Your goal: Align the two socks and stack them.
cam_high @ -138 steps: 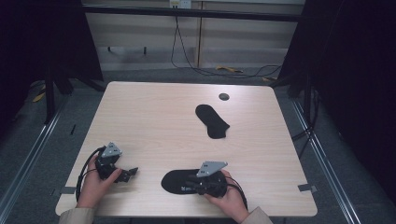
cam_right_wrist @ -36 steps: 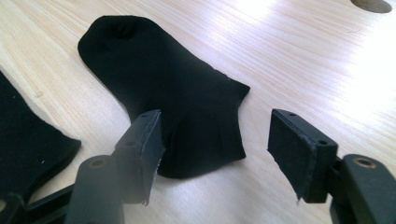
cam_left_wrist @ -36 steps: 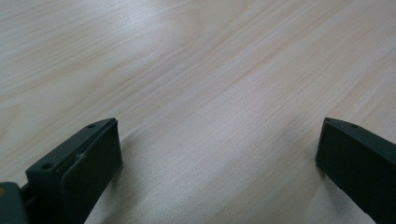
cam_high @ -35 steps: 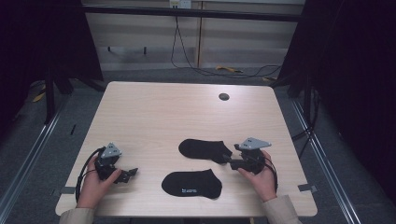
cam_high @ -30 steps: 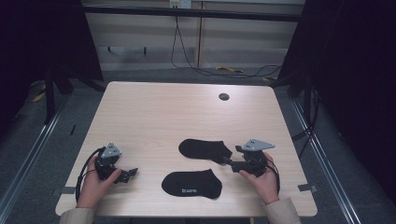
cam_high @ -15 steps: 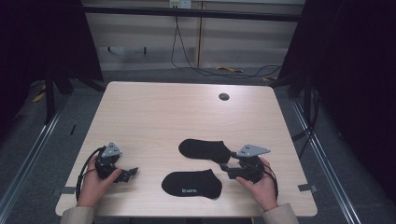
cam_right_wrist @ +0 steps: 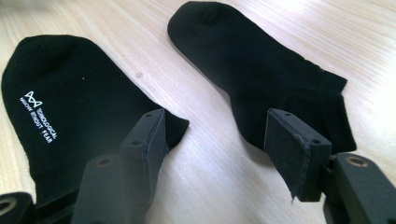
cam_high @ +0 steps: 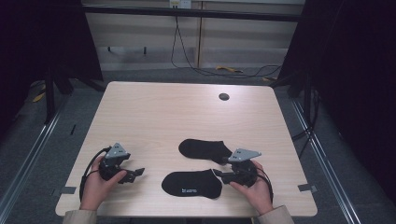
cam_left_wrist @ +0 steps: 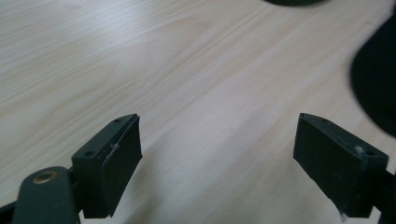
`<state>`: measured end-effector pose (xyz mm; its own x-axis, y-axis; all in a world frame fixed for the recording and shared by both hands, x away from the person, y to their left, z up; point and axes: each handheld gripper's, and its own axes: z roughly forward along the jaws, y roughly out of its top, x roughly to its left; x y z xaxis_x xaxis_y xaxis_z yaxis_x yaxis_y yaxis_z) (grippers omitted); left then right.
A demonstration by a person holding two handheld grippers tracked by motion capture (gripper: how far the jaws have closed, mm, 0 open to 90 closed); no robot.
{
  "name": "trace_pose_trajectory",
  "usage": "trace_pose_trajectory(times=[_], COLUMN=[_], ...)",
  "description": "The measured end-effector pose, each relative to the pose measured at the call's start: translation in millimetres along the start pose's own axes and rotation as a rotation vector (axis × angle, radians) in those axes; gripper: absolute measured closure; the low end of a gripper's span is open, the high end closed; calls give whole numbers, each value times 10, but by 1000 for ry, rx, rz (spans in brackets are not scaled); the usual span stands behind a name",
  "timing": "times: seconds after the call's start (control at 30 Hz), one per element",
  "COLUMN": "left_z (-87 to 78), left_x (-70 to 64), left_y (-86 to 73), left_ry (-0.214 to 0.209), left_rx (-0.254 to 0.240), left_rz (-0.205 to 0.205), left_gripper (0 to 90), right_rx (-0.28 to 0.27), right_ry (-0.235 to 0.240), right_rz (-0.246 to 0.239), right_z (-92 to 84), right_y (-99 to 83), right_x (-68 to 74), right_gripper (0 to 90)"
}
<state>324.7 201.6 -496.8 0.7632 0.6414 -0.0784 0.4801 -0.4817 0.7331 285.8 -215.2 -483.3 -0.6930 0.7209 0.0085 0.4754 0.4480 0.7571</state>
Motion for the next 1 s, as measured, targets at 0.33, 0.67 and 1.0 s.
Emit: trace_pose_trajectory(times=[0.33, 0.67, 1.0], left_z=[171, 287, 235], left_x=[-508, -692, -744], left_y=[115, 193, 235], left_ry=[-143, -113, -134], left_rx=[31, 62, 25], left_rz=[75, 123, 162], left_gripper=[145, 224, 428], right_rx=[4, 82, 67], right_ry=[35, -7, 3], right_rz=[-34, -79, -11], right_z=[19, 92, 9], right_y=[16, -29, -22], right_x=[122, 154, 143], right_gripper=[400, 462, 681])
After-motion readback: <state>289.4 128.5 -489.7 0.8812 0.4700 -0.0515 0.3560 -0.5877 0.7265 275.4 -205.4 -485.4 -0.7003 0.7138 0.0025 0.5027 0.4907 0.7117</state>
